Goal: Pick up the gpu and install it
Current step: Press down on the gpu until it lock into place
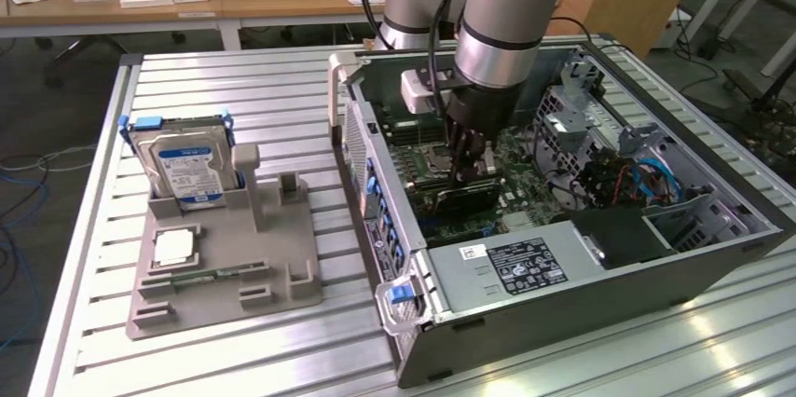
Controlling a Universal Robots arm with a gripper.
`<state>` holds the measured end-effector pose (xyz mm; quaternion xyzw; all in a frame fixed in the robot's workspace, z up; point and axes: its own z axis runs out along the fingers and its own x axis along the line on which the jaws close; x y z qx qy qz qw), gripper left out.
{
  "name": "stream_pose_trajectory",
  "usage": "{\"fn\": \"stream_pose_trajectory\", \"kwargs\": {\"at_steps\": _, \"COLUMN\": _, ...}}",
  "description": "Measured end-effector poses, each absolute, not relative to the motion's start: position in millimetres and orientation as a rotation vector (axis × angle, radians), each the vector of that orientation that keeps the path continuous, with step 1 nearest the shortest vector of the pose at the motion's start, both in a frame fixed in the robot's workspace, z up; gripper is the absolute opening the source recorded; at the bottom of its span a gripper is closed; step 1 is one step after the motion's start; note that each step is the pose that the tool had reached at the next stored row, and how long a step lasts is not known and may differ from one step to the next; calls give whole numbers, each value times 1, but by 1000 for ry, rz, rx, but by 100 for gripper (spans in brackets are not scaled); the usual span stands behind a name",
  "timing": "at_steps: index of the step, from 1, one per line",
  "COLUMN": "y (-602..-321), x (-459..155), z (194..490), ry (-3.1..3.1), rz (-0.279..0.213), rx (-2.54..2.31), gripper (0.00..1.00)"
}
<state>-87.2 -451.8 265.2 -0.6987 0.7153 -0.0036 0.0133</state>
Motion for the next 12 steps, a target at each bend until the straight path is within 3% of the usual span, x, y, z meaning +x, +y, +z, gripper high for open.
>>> {"fn": "stream_pose_trajectory", "kwargs": {"at_steps": 12, "y": -452, "x": -87, "z": 264, "ry": 2228, "rz": -11, "rx": -2176, "gripper": 11}}
